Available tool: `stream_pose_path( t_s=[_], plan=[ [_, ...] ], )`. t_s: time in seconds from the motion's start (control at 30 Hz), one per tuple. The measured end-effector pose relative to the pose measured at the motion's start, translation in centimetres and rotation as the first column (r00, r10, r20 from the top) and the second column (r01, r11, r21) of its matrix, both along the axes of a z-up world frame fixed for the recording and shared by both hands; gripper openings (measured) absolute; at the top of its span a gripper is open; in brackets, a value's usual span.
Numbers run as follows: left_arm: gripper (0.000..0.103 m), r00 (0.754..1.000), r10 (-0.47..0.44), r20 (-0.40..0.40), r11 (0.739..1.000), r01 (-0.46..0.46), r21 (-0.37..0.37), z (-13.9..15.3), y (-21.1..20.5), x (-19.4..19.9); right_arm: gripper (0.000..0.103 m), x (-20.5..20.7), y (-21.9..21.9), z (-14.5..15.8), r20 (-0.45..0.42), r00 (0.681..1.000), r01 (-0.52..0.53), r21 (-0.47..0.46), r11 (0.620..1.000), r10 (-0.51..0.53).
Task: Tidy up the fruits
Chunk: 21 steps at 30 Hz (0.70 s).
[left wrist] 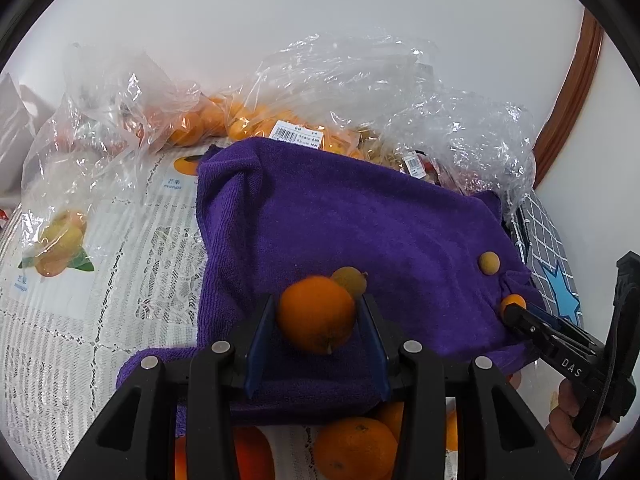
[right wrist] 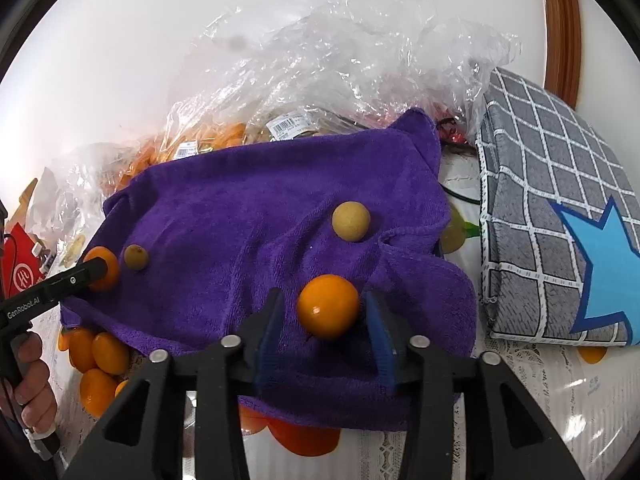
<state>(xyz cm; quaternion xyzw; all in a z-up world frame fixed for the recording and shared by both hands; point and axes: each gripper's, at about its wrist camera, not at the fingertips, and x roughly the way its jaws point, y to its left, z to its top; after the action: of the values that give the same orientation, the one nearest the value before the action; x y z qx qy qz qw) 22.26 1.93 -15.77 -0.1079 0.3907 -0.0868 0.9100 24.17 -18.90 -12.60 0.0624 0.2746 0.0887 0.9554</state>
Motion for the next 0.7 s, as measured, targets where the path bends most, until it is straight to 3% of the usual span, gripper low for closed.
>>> stream_pose_path(
  t_s=[0.17, 0.47, 0.7],
  plan=[
    [0.045, 0.999, 0.005, 0.051, 1.0, -0.006, 0.01, 0.7, 0.2, -0.5, 0.051, -0.7, 0.1, 0.4, 0.031, 0.999, 0.012, -0.01, 1.0, -0.012],
    [0.045, 0.99, 0.001, 0.139, 0.999, -0.008, 0.047, 1.5, 0.1, -1.6, 0.051, -2.6, -0.3, 1.7, 0.11, 0.992, 0.068, -0.015, 0.998, -0.066],
    [0.045, 0.988, 0.001, 0.155, 0.999, -0.006, 0.031, 1.8, 0.5, -2.3, 0.051, -5.6, 0.0, 2.7, 0.119, 0.99, 0.074, 0.002, 0.997, -0.074]
  ],
)
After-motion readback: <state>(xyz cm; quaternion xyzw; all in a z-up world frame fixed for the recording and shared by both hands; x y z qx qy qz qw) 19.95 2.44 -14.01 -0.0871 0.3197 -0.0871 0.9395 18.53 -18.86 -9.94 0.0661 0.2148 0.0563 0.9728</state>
